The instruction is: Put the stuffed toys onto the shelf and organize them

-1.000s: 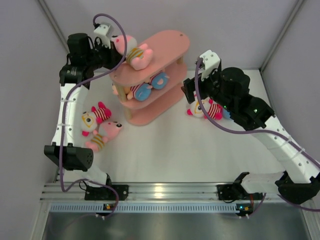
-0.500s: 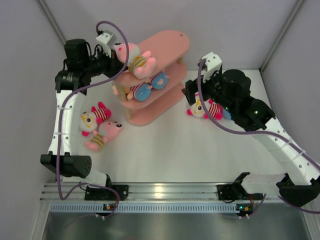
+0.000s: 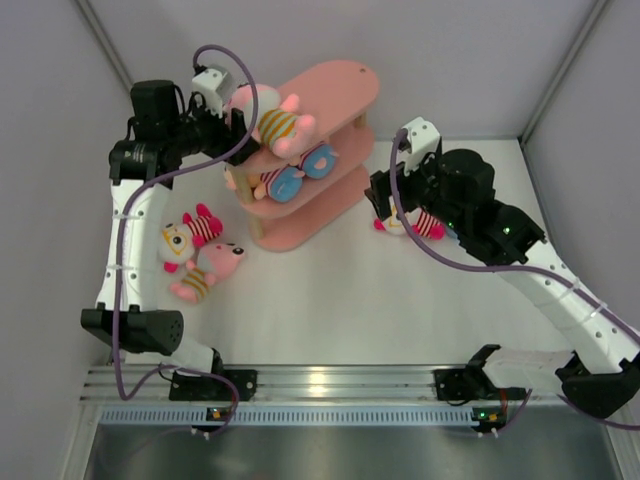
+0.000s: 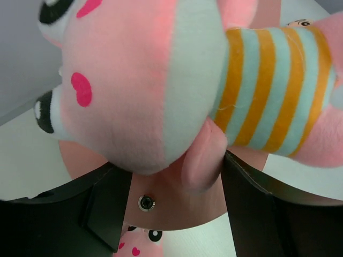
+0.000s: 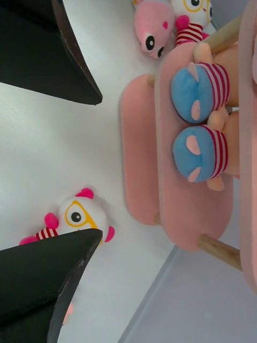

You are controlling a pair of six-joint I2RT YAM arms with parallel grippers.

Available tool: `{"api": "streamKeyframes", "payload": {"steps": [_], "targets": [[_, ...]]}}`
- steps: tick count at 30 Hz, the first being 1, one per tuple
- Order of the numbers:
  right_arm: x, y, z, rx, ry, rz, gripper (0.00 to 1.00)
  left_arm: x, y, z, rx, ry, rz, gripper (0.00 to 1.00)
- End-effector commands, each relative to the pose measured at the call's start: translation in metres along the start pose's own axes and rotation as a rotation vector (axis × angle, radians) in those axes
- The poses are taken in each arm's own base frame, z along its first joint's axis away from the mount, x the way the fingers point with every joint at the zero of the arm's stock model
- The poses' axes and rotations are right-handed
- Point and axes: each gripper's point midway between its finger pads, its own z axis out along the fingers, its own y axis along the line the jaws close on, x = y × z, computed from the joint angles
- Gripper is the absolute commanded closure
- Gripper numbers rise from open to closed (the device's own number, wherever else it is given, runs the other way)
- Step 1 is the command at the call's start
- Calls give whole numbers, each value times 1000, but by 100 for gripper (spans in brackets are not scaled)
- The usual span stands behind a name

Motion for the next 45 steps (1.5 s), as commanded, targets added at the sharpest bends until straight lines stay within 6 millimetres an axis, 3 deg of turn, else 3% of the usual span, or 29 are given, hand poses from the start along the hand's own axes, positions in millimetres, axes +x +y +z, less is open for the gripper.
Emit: {"api": "streamKeyframes", "payload": {"steps": [1,7,9,10,15,19,22,23,24,25,26,28,30,34,40,41,45], "targets": [[-19,-15,-13,55,-79,52,1,-18,6,-10,-59,-35,37,29],[4,-66,-26,255,-73,242,1,-29,14,-20,-127,-57,57,20],[19,-84,-31,314,-69,308,1,-31,18,-24,-156,-60,67,17],[40,-99,-33,372,-44,367,1,-34,20,-29,-181,-67,89,15],[65,-123,-37,438,-30,453,2,-37,21,-34,-199,-74,98,14],[78,-126,-32,428,-21,472,3,-38,19,-40,-211,-81,107,14],[92,-130,-29,435,20,490,3,-41,17,-58,-256,-99,130,15],[102,-134,-27,440,44,515,4,-37,19,-67,-293,-92,142,14],[104,-137,-27,445,47,531,4,-28,20,-62,-289,-70,132,14],[116,-140,-27,460,67,553,5,-28,18,-75,-317,-80,154,14],[122,-143,-28,476,69,587,6,-8,26,-75,-363,-29,141,13],[147,-157,-33,546,85,650,9,6,25,-91,-412,-6,167,12],[163,-176,-44,613,48,750,14,40,30,-91,-440,84,153,12],[217,-210,-49,737,10,898,22,96,27,-97,-433,260,128,12],[266,-227,-23,795,37,1022,24,124,31,-105,-477,355,95,13],[262,-232,-18,796,-8,1054,25,126,31,-104,-473,362,94,13],[285,-246,-3,837,-20,1132,28,132,32,-103,-475,383,90,13]]}}
